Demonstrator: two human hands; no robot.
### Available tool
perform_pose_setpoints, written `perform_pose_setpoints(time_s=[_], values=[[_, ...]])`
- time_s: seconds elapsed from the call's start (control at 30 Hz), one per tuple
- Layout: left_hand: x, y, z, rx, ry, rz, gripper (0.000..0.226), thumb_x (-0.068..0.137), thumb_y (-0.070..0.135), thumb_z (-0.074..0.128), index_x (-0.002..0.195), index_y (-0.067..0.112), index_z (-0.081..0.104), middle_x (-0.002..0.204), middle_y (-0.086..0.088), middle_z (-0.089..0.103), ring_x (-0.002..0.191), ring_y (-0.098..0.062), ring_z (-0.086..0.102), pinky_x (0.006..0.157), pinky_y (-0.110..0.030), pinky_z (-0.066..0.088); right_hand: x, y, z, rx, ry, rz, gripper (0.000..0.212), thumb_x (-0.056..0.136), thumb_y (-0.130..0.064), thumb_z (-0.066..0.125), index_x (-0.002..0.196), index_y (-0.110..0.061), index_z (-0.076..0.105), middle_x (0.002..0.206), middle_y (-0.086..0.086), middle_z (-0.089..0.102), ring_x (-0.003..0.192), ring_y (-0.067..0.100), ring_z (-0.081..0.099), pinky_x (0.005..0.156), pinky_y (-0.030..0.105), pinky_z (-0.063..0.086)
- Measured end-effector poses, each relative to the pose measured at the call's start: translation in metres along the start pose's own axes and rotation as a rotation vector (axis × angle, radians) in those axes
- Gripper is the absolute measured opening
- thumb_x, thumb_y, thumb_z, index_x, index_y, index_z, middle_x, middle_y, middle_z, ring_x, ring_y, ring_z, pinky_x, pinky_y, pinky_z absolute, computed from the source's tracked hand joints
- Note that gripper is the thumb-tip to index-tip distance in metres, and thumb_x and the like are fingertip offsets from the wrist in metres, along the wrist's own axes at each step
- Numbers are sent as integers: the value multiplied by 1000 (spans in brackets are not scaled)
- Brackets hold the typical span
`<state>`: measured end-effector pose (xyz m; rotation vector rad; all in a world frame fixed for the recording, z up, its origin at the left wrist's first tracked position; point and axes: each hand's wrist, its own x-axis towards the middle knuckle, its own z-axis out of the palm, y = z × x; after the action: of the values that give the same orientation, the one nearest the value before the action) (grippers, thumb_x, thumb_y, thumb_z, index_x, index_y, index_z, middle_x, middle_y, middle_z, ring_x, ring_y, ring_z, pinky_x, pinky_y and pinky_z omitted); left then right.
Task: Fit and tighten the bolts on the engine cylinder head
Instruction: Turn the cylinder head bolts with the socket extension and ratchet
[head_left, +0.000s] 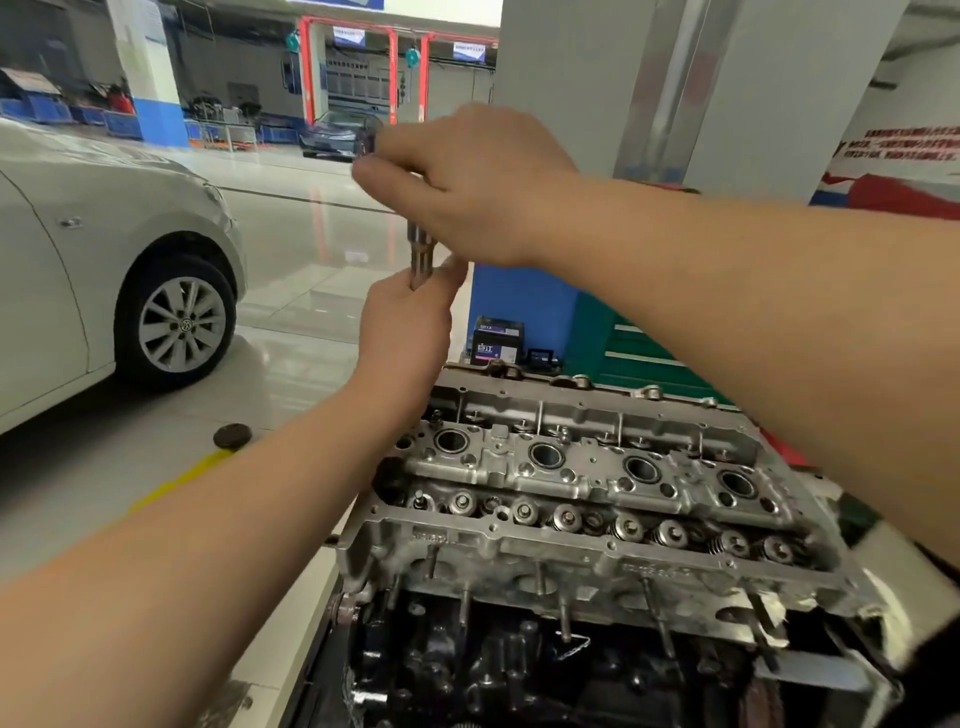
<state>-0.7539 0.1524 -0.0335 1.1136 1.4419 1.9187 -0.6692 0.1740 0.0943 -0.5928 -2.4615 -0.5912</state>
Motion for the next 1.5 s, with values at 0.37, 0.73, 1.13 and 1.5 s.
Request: perform_pose_setpoints(time_s=[0.37,0.73,1.13,1.5], values=[[2,-12,-6,22,-52,-23,30,82,37,68,78,13,51,59,-8,44,50,-19,39,48,-25,34,22,-26,3,-390,-146,146,19,104,-36,43,97,-29,59,68,-2,33,71,28,47,53,35,33],[10,-9,-23,-53,-349,-147,47,93,33,73,58,17,47,48,-8,44,41,-22,39,46,-27,39,-3,7,2,-112,-154,17,37,111,-44,28,127,-21,51,92,0,57,80,26,53,59,33,34],[17,-1,-31,-47,-613,-245,52,101,20,58,54,20,36,48,-4,27,46,-20,22,51,-29,29,-15,30,2,348,-233,2,37,111,-44,33,133,-21,49,107,-4,62,87,10,57,71,23,42],[15,1,-27,-197,-547,-179,44,91,22,62,55,24,37,49,2,19,44,-17,13,47,-27,16,2,-1,4,-58,26,30,57,101,-70,22,87,-24,53,63,-7,44,57,16,41,57,34,23]])
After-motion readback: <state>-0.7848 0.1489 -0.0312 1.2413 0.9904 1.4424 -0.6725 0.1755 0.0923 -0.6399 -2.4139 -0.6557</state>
